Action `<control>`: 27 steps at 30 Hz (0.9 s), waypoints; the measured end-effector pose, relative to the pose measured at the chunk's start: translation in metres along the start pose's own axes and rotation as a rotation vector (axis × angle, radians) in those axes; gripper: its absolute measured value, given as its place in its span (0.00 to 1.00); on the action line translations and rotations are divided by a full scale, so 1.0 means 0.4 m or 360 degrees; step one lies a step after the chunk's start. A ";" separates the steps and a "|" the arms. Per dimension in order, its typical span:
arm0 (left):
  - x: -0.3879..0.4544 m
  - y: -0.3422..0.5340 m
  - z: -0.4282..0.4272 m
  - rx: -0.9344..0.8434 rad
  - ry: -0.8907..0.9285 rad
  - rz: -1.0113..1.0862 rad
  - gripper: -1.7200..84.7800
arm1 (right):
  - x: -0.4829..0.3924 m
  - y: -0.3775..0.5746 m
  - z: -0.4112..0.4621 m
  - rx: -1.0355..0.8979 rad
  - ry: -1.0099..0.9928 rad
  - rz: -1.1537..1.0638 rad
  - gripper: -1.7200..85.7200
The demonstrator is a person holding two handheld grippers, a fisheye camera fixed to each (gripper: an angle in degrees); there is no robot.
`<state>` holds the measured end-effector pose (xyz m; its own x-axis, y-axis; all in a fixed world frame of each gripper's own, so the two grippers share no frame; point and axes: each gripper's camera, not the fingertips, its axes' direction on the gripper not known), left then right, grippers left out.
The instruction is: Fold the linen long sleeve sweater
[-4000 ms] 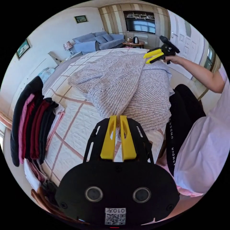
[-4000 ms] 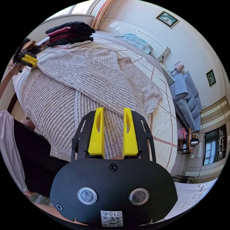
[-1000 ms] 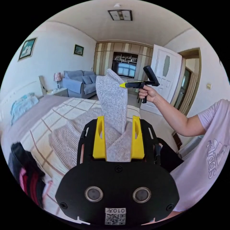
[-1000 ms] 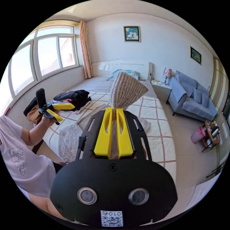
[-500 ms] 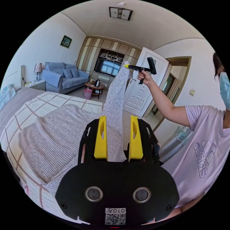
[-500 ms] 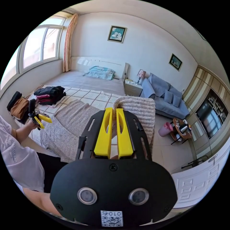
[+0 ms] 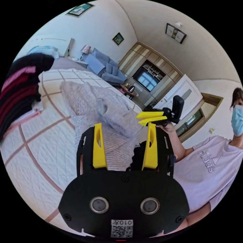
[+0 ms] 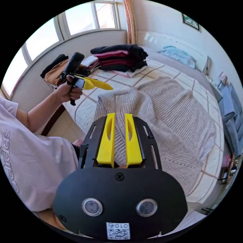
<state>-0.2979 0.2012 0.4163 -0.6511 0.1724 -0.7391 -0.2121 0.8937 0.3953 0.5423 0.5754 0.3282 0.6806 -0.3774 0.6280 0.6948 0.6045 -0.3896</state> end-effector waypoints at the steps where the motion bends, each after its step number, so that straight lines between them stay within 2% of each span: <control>1: -0.056 0.034 0.008 -0.0051 0.0051 -0.0126 0.29 | 0.015 0.041 0.022 -0.0031 -0.0138 0.0062 0.09; 3: -0.100 0.083 0.005 -0.0026 0.0113 -0.0236 0.29 | 0.041 0.119 -0.004 0.0088 -0.0258 0.0151 0.10; 5: -0.099 0.108 -0.008 0.0023 0.0081 -0.0241 0.29 | 0.094 0.250 -0.062 0.0176 -0.0076 0.0358 0.10; 7: -0.079 0.109 -0.020 0.0058 -0.0076 -0.0232 0.28 | 0.139 0.351 -0.100 0.0182 0.0116 0.0551 0.11; 10: -0.011 0.048 -0.020 0.0078 -0.0438 -0.0037 0.28 | 0.178 0.486 -0.148 0.0237 0.0338 0.0753 0.13; 15: 0.019 -0.078 0.119 -0.0190 -0.0648 0.0271 0.25 | 0.222 0.621 -0.164 0.0306 0.0450 0.1005 0.15; 18: -0.007 -0.110 0.208 -0.0372 -0.0611 0.0290 0.20 | 0.240 0.663 -0.147 0.0266 0.0563 0.1062 0.16; 21: 0.006 -0.122 0.229 -0.0388 -0.0594 0.0329 0.13 | 0.272 0.690 -0.125 0.0195 0.0593 0.1101 0.16; 22: 0.013 -0.131 0.221 -0.0393 -0.0509 0.0328 0.11 | 0.287 0.699 -0.121 0.0182 0.0594 0.1112 0.16; 27: 0.019 -0.148 0.077 -0.0126 -0.0057 0.0152 0.07 | 0.329 0.724 -0.141 0.0219 0.0650 0.1091 0.16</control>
<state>-0.2677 0.1623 0.3704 -0.6450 0.2709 -0.7146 -0.2083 0.8373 0.5055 0.8461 0.6612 0.2599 0.9945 -0.1018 -0.0264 0.0755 0.8651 -0.4959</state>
